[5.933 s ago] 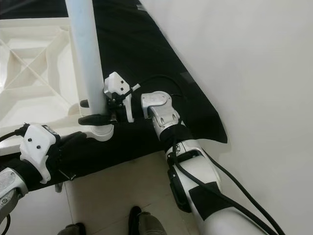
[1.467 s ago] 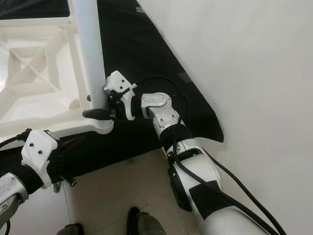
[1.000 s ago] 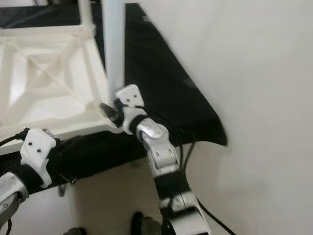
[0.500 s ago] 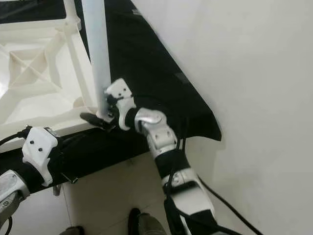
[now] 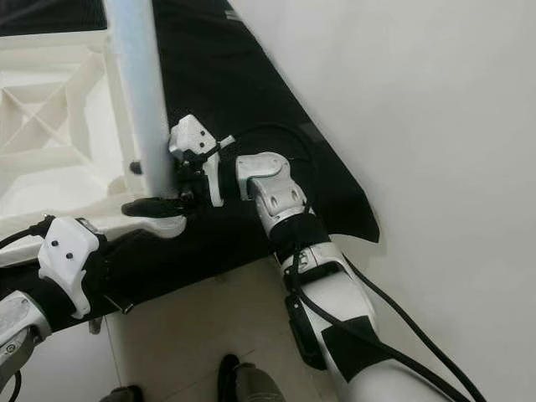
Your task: Building children table
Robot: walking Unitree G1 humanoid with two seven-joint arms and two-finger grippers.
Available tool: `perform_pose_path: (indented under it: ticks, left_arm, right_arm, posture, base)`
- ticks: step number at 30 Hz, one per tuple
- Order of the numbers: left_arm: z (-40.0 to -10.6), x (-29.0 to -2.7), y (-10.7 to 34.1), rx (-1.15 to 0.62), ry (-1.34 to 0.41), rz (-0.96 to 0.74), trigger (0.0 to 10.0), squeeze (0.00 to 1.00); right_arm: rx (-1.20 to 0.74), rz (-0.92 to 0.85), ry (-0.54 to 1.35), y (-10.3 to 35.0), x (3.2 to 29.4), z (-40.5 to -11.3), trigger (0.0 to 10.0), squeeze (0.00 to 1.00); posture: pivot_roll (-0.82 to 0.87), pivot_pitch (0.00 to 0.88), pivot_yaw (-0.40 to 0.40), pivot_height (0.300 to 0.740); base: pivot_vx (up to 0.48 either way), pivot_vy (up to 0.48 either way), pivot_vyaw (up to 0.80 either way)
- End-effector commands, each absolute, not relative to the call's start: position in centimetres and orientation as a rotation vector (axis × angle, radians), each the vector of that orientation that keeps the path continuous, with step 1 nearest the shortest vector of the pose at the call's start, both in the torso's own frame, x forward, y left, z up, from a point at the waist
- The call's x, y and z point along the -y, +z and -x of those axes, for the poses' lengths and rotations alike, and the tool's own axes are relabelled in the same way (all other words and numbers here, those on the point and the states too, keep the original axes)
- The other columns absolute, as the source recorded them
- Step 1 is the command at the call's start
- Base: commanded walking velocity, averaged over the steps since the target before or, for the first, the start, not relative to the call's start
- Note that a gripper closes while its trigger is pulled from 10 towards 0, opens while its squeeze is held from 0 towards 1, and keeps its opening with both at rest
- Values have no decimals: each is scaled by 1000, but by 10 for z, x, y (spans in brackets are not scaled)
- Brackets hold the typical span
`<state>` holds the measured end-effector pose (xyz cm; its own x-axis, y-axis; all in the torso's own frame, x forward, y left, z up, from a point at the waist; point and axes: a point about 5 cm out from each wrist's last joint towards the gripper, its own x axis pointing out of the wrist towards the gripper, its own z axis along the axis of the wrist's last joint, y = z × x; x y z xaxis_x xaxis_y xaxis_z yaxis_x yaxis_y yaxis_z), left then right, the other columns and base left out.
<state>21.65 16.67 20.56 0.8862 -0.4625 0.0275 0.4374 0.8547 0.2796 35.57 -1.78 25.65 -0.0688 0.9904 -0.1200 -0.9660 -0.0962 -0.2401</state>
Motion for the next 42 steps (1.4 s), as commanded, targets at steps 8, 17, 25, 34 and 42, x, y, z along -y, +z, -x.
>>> perform_pose_path:
  ticks: [8, 17, 25, 34, 42]
  left_arm:
    - [-214, -163, 202, 84, -485, -258, 10000, 0]
    - [-213, -166, 201, 80, -485, -260, 10000, 0]
    - [-214, -169, 201, 70, -488, -264, 10000, 0]
    - [-213, -174, 202, 60, -477, -270, 10000, 0]
    - [-217, -171, 202, 72, -467, -284, 10000, 0]
  right_arm:
    - [96, 291, 1590, 245, 23, -360, 0, 0]
    - [76, 99, 1096, 199, 31, -351, 0, 0]
    - [56, 295, 823, 174, 20, -325, 0, 0]
    - [52, 220, 792, 201, 16, -348, 10000, 0]
    - [128, 151, 923, 220, 25, -351, 10000, 1000]
  posture:
    - [125, 253, -200, 740]
    - [124, 244, -190, 740]
    - [110, 263, -149, 740]
    - [108, 286, -149, 740]
    - [113, 282, -149, 740]
  base:
    - [0, 0, 0]
    - [0, 0, 0]
    - [0, 0, 0]
    - [0, 0, 0]
    - [0, 0, 0]
